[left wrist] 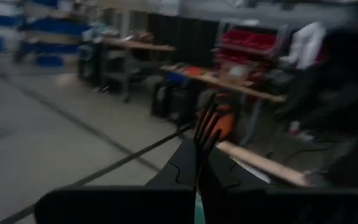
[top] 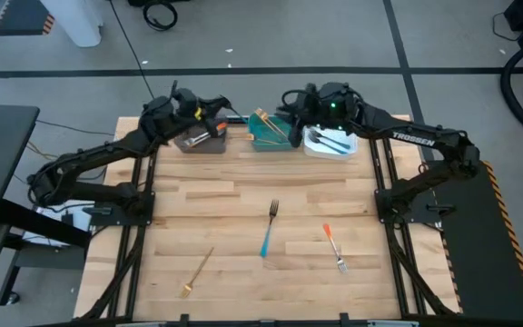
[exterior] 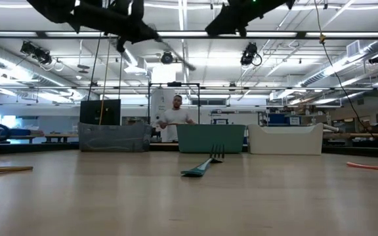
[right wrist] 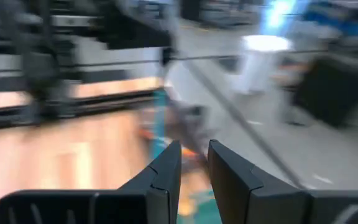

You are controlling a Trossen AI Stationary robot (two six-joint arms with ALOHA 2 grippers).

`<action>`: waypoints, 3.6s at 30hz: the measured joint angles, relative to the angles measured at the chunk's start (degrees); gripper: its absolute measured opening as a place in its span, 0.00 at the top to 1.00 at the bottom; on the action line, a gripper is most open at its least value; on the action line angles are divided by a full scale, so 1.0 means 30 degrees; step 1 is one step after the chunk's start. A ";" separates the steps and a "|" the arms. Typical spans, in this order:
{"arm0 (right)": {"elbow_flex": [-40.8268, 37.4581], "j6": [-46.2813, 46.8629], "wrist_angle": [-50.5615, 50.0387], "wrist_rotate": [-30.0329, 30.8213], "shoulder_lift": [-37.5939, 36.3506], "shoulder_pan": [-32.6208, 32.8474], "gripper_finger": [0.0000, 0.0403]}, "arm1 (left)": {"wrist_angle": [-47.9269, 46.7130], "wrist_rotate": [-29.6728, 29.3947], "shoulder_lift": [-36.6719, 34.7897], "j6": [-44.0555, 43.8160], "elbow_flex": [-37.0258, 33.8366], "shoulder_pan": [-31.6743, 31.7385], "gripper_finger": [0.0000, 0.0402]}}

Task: Sort silverware by color (type)
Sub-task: Put the bottom blue fork into the white bin, then put the orange fork into the black transparent bin

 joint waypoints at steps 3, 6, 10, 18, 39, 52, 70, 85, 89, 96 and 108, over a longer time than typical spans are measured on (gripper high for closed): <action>0.0000 0.0421 0.0241 -0.1562 0.0436 -0.0178 0.78 | 0.1459 0.0119 0.0733 0.0007 -0.0007 -0.0930 0.99; 0.0000 0.0863 0.0299 -0.3044 0.0858 -0.0220 0.78 | 0.2713 0.0127 0.1466 0.0008 -0.0007 -0.1679 0.99; 0.0000 0.1847 0.0491 -0.5322 0.1297 -0.0223 0.78 | 0.3882 0.0104 0.2298 -0.0007 -0.0015 -0.2301 0.99; 0.0000 0.2297 0.0449 -0.5392 0.2363 0.0308 0.78 | 0.4499 0.0073 0.3306 0.0195 0.0876 -0.3029 0.99; 0.0022 0.1309 -0.1045 0.1102 0.2019 0.0316 0.98 | 0.3176 0.0403 0.3412 -0.1160 0.1175 -0.1952 0.86; 0.0000 0.0140 -0.9492 0.5862 -0.0830 -0.3633 0.98 | 0.3055 0.1765 0.3319 -0.2187 0.2492 -0.0030 0.77; -0.2876 -0.2150 -1.3935 0.2580 0.2171 -0.7391 0.95 | -0.2875 0.2482 0.3324 0.2172 0.2484 -0.0108 0.79; -0.3228 -0.0994 -1.4094 0.5286 0.3136 -0.7354 0.80 | -0.5124 0.2465 0.2915 0.2215 0.2469 -0.0098 0.79; -0.3228 0.0330 -1.4543 0.5291 0.2403 -0.7099 0.79 | -0.7778 0.2465 0.2334 0.2137 0.2473 -0.0181 0.79; -0.3217 0.5316 -1.5990 0.2374 0.0748 -0.5492 0.80 | -1.3458 0.2457 0.2188 0.1473 0.2470 -0.1065 0.79; -0.3234 1.4767 -1.8899 0.0260 0.0065 0.0734 0.80 | -1.9388 0.2450 0.2246 -0.0171 0.2296 -0.4291 0.79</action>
